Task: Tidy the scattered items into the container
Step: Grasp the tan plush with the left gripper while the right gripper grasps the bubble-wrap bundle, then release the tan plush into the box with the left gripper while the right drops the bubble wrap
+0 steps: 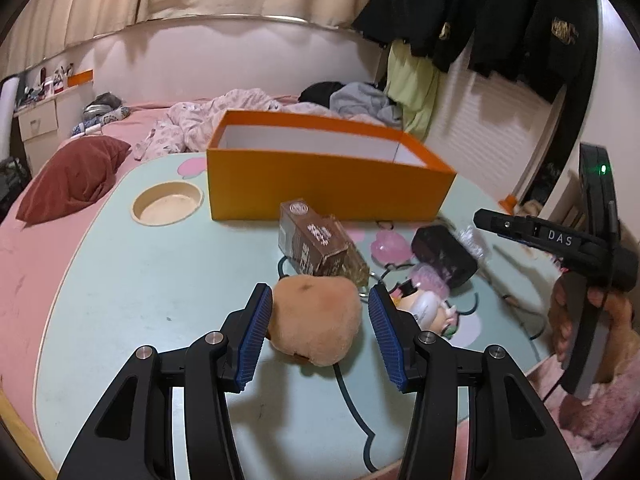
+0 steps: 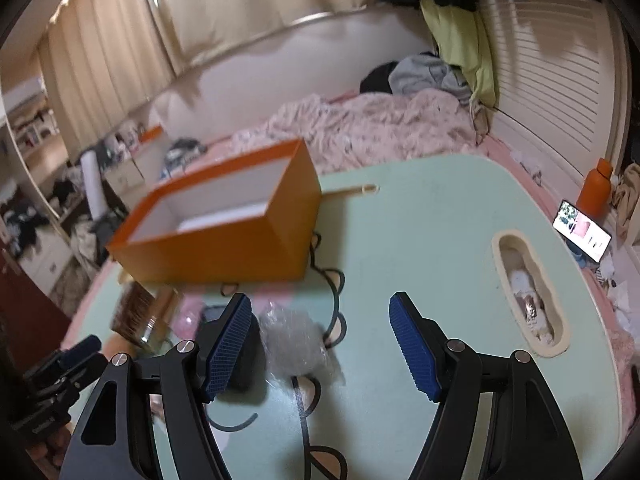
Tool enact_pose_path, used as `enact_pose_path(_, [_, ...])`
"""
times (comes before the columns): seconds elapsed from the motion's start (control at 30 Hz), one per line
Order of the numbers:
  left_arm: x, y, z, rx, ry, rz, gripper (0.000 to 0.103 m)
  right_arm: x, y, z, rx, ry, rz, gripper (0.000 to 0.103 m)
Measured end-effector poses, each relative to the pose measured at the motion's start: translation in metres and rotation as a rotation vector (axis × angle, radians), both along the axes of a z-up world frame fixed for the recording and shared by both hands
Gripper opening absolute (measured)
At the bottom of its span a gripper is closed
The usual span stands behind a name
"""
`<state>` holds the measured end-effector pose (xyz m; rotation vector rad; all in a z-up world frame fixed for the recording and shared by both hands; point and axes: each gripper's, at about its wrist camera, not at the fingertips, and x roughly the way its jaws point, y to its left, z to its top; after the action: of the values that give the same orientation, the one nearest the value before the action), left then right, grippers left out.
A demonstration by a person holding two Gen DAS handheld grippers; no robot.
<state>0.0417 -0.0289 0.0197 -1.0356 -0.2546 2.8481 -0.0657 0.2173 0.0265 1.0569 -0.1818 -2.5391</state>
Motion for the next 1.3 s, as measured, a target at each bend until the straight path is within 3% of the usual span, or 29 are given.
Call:
enact_pose_path(0.13, [-0.004,0.007,-0.005,-0.060,-0.016,0.007,0.051,-0.007,-0.002,-0.010,0.003,-0.061,-0.005,0.068])
enact_pose_path(0.23, [-0.006,0.010,-0.008,-0.090,-0.027,0.012,0.051,-0.007,-0.006,-0.013,0.037,-0.070,0.002,0.053])
enact_pose_path(0.3, [-0.008,0.011,-0.009,-0.093,-0.033,0.008,0.051,-0.006,-0.011,-0.014,0.083,-0.059,0.014,0.037])
enact_pose_path(0.37, [-0.010,0.012,-0.011,-0.090,-0.048,0.001,0.051,-0.004,-0.014,-0.015,0.102,-0.052,0.025,0.032])
enact_pose_path(0.63, [-0.006,0.009,-0.010,-0.046,-0.033,-0.005,0.042,-0.003,-0.012,-0.015,0.079,-0.032,0.031,0.029])
enact_pose_path(1.3, [0.005,-0.005,0.047,-0.022,0.124,-0.010,0.042,0.007,-0.018,0.010,-0.036,0.048,0.084,0.029])
